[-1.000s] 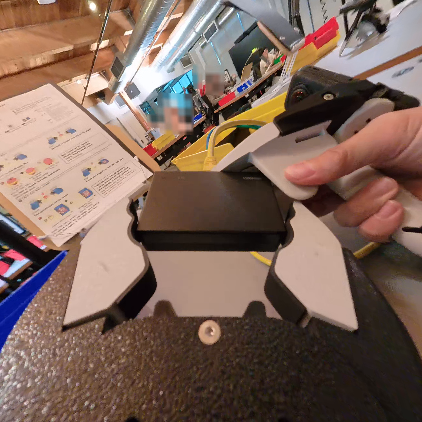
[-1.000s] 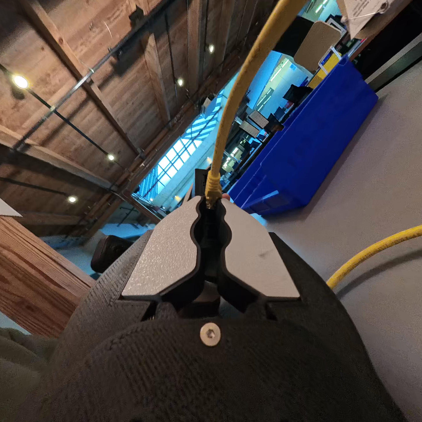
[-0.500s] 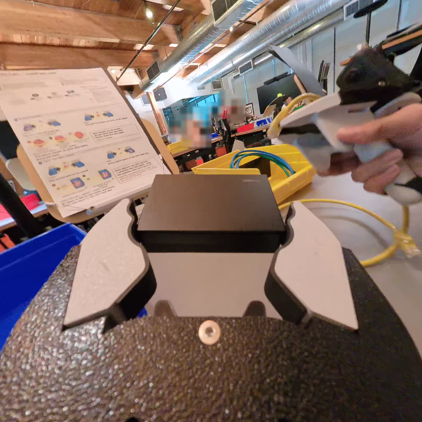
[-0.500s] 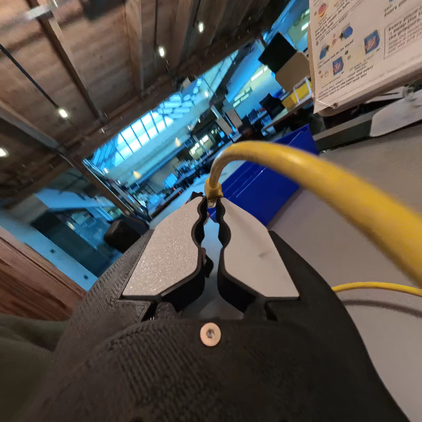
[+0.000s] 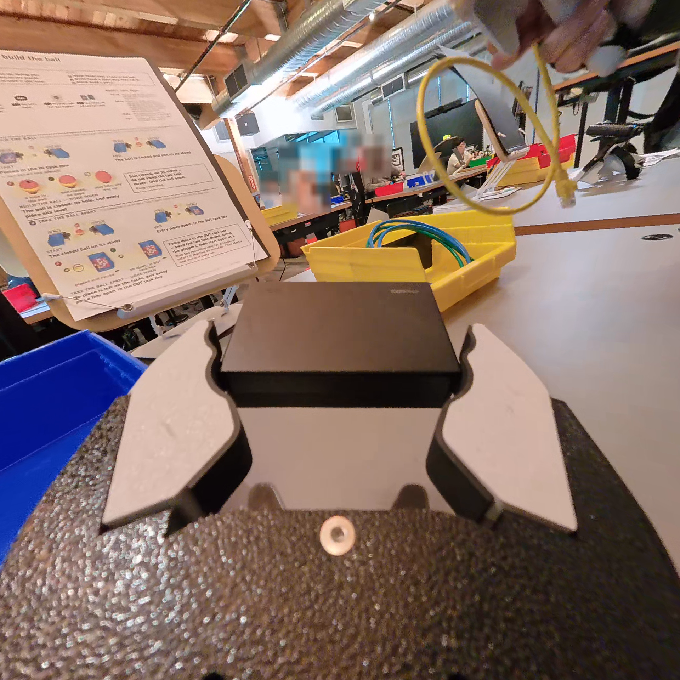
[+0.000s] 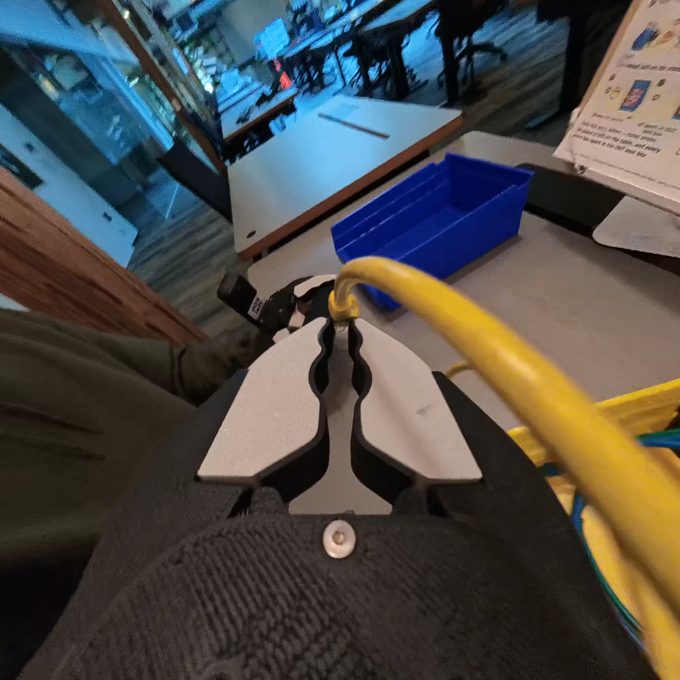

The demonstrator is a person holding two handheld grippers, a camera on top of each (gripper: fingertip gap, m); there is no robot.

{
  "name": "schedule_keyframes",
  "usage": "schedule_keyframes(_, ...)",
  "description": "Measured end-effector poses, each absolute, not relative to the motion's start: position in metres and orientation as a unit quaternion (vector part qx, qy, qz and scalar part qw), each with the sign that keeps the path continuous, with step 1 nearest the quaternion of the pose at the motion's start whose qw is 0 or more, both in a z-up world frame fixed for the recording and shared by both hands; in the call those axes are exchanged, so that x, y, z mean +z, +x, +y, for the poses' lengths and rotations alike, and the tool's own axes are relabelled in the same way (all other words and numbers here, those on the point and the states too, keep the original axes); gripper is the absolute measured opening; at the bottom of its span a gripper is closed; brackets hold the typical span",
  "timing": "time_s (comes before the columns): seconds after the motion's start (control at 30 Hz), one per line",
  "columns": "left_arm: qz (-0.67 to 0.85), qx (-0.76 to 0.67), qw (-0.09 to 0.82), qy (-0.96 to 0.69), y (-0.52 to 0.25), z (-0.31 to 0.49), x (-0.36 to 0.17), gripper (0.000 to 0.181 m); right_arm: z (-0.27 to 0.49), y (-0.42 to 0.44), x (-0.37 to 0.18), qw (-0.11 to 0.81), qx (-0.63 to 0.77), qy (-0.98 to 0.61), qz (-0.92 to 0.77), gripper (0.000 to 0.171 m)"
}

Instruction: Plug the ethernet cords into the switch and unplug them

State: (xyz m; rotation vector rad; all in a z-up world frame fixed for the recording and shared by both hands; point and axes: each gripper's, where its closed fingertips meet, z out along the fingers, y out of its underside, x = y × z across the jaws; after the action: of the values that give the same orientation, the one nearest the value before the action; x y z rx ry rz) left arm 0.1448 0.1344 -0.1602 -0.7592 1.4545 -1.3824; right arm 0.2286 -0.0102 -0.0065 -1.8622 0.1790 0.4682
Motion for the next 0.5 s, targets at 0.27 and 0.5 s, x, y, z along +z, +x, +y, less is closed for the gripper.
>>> schedule_keyframes(0.27,0.603,-0.562,0.472,-0.312,0.146,0.132,-0.167,0.121,-0.028,0.307,-0.099,0.311,0.173,-0.931,0.085,0.008)
schedule_keyframes(0.5,0.598,-0.567,0.467,-0.322,0.148,0.138,-0.17,0.121,-0.059,0.341,-0.173,0.143,0.132,-0.975,0.102,0.008)
